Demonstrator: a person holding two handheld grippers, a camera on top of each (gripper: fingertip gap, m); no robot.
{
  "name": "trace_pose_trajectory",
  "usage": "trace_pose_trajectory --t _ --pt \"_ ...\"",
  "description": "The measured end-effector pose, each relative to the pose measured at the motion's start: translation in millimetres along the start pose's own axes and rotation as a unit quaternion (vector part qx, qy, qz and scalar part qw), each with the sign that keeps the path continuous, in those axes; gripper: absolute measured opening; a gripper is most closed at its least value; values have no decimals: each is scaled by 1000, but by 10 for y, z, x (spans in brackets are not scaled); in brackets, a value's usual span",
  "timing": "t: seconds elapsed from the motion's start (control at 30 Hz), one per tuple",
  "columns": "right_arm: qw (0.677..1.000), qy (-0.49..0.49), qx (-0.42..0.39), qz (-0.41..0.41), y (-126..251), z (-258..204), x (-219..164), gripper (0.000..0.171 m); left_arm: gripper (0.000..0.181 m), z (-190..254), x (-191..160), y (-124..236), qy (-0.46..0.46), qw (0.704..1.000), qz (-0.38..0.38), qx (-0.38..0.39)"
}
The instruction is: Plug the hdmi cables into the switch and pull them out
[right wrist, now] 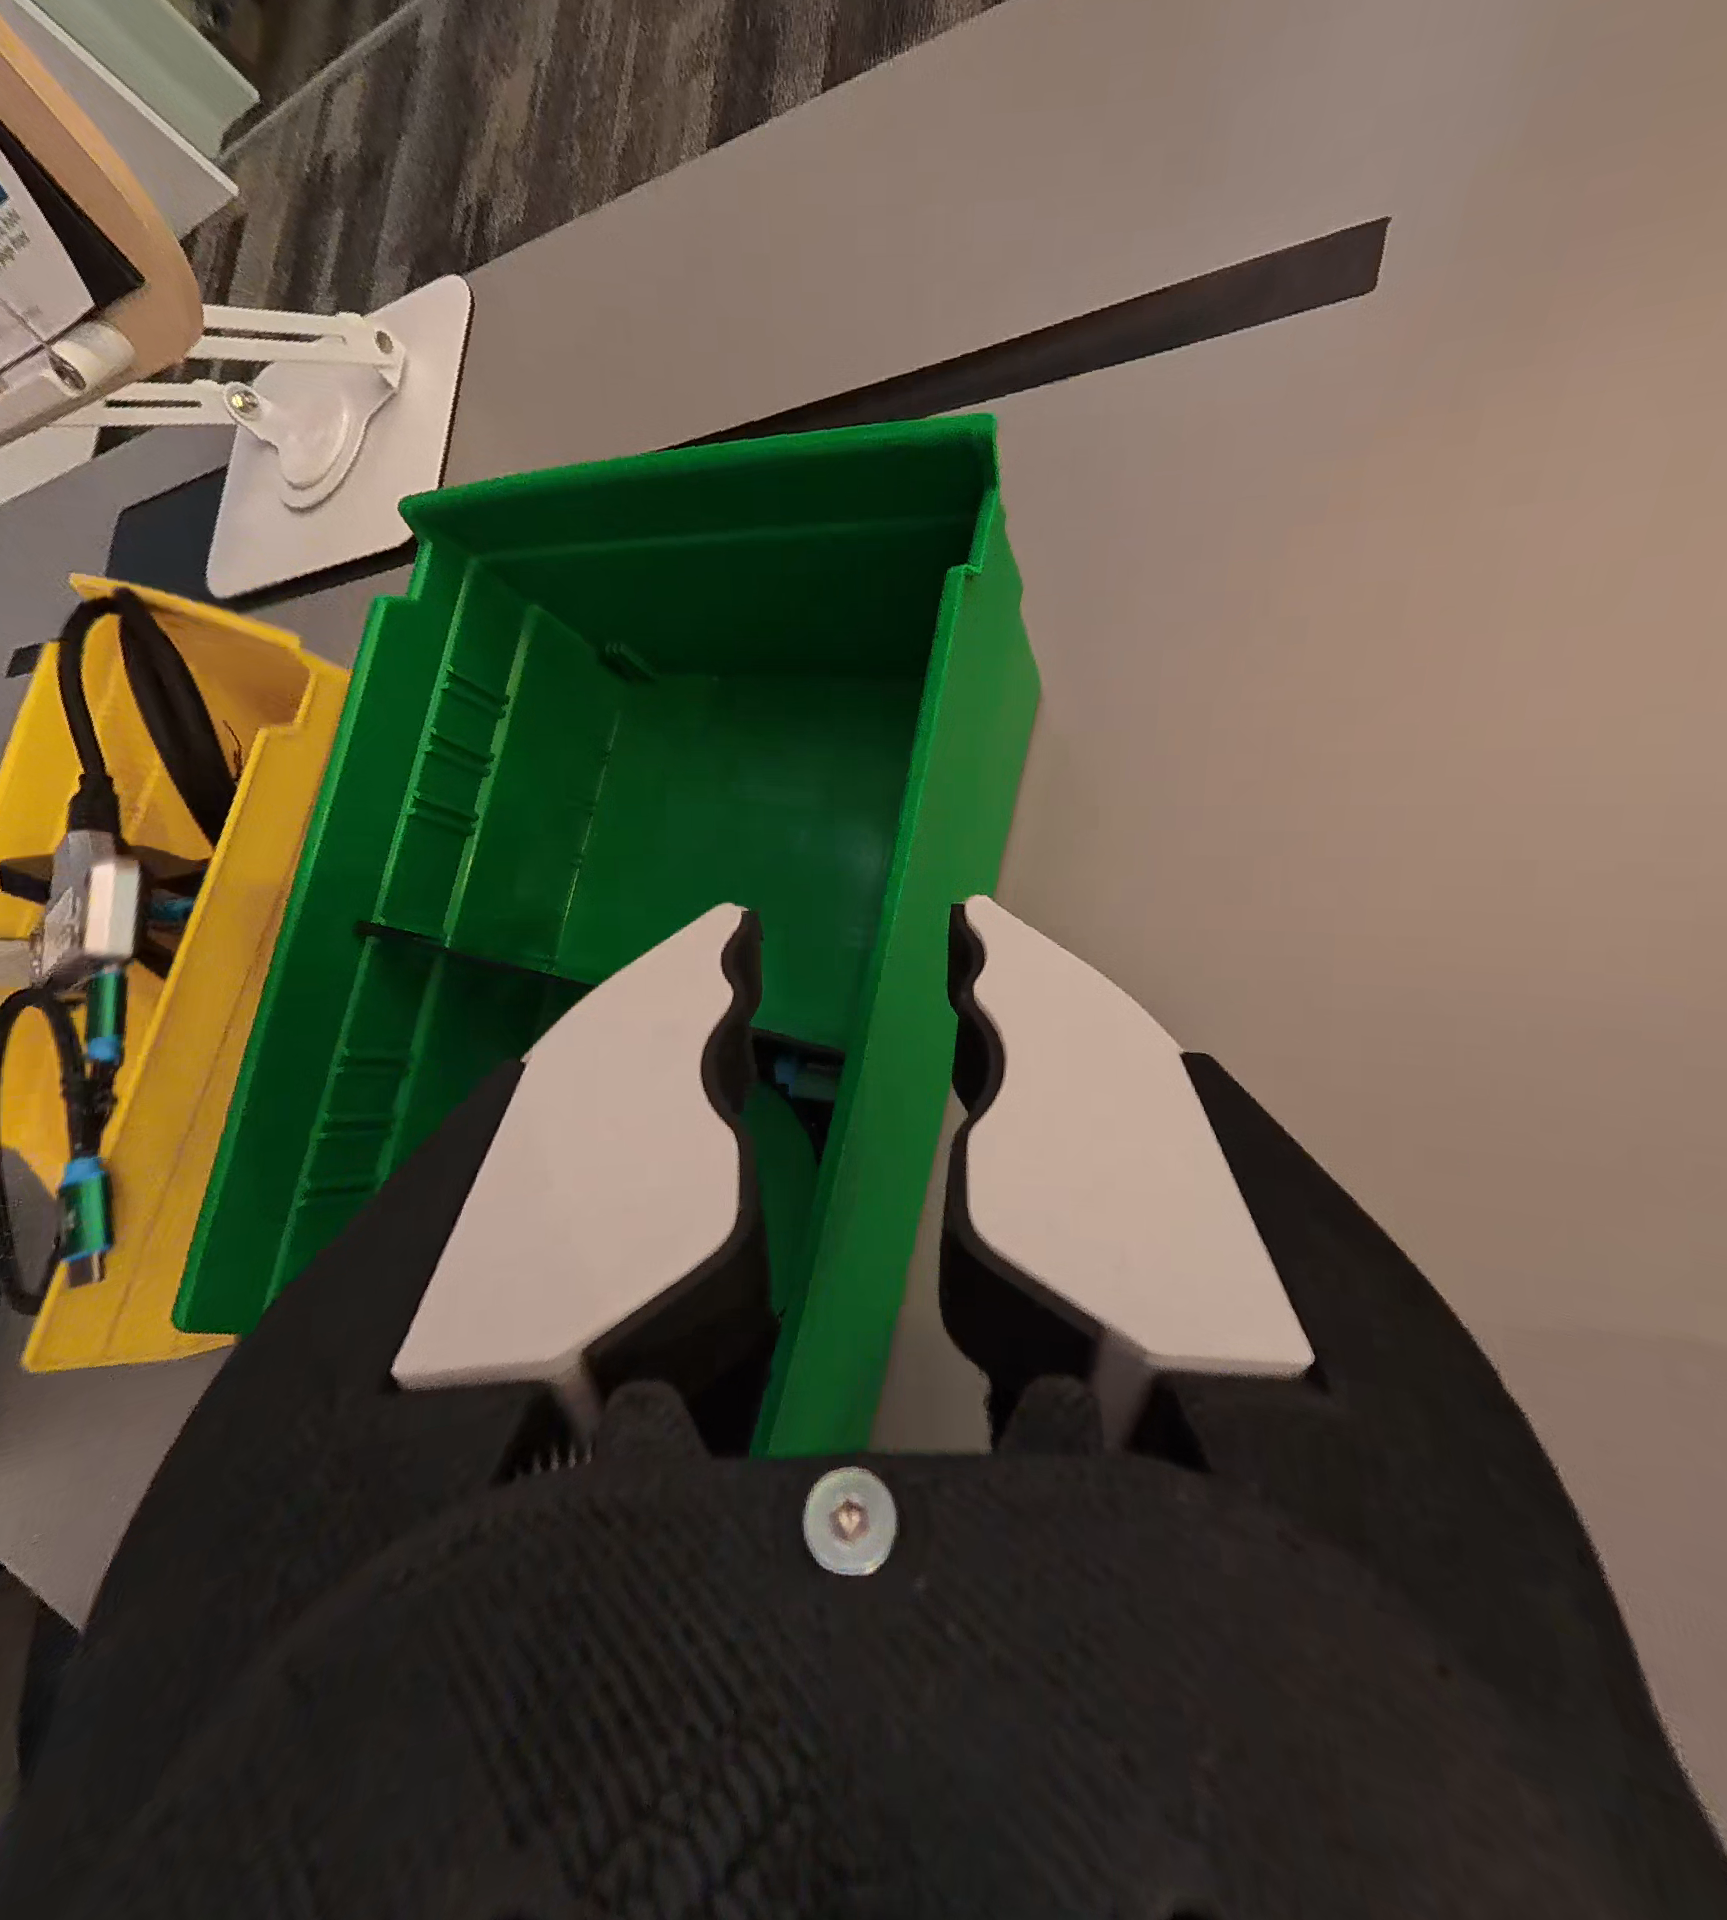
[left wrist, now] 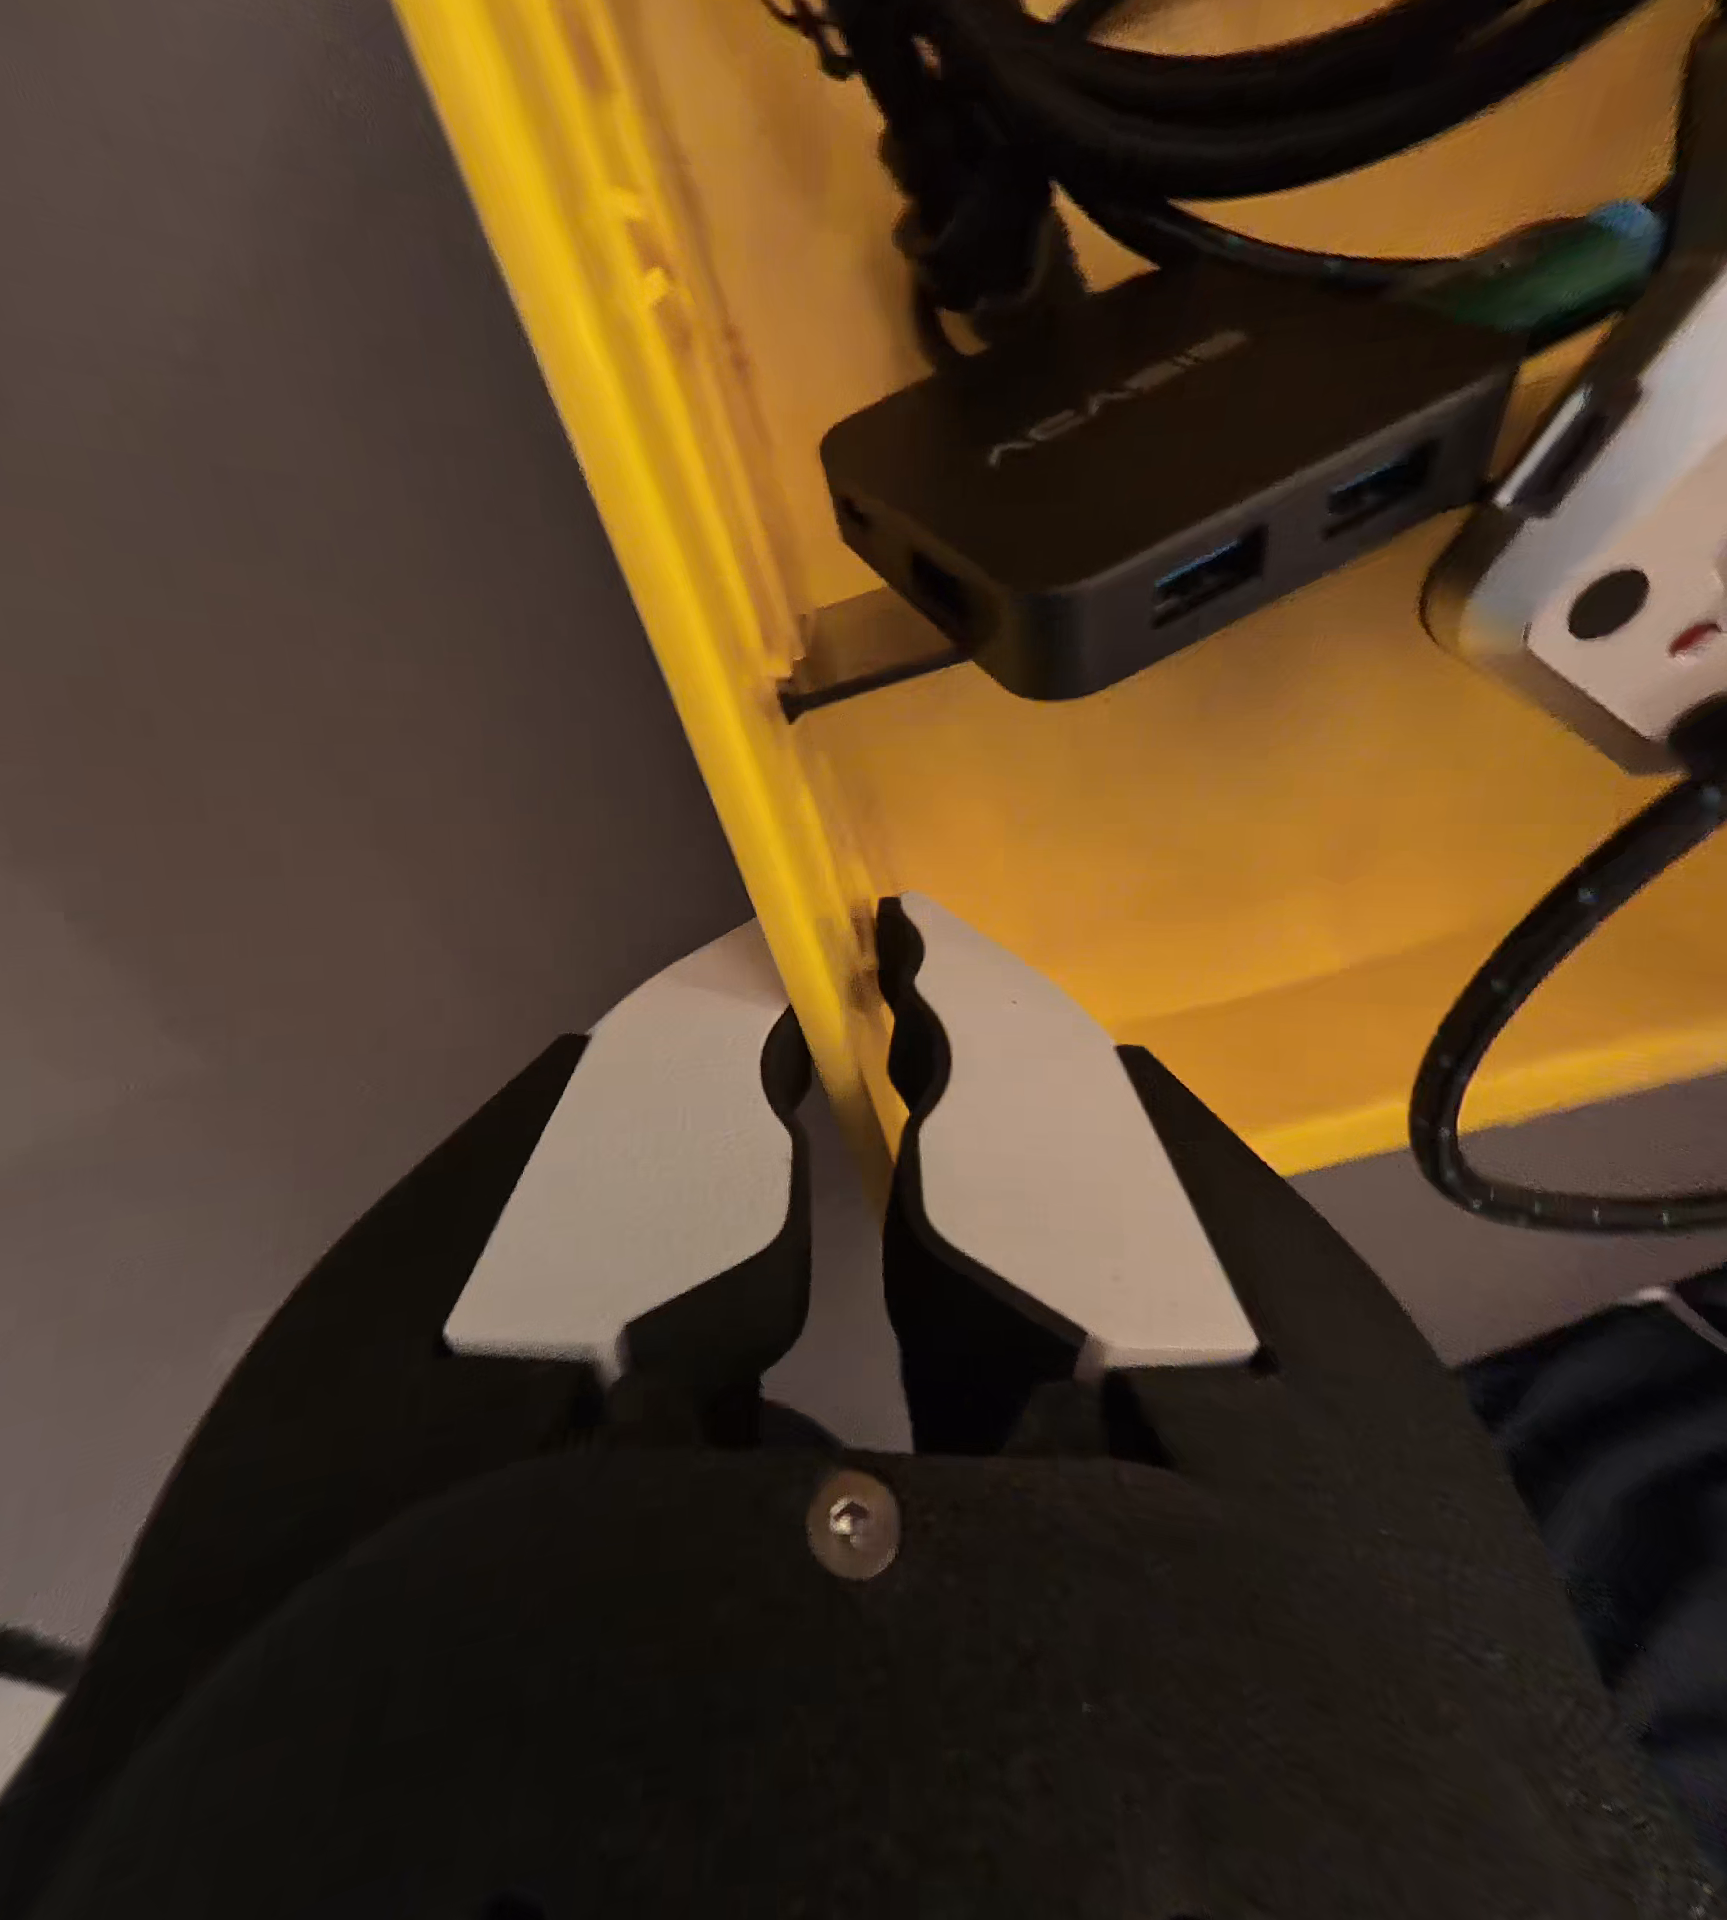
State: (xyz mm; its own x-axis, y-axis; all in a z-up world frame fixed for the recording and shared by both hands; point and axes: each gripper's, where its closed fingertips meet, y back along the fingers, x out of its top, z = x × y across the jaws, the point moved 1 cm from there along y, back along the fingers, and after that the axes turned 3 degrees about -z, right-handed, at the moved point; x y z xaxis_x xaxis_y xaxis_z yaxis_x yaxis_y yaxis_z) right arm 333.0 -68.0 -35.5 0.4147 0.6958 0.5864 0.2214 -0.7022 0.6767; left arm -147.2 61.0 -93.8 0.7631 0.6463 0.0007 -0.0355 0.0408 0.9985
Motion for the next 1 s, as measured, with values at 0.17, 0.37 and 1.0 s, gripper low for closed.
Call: trace_pose_trajectory --t 0.17,0.37,1.0 --pt "999 -7 6 -31 -19 -22 -108 36 6 -185 -77 16 37 998 4 -42" --pt "998 -8 -4 -62 -64 4 -207 35 6 -635 -292 48 82 996 19 -25" --pt "986 20 -25 -165 -218 -34 -532 42 7 -2204 -1749 161 353 930 102 -22"
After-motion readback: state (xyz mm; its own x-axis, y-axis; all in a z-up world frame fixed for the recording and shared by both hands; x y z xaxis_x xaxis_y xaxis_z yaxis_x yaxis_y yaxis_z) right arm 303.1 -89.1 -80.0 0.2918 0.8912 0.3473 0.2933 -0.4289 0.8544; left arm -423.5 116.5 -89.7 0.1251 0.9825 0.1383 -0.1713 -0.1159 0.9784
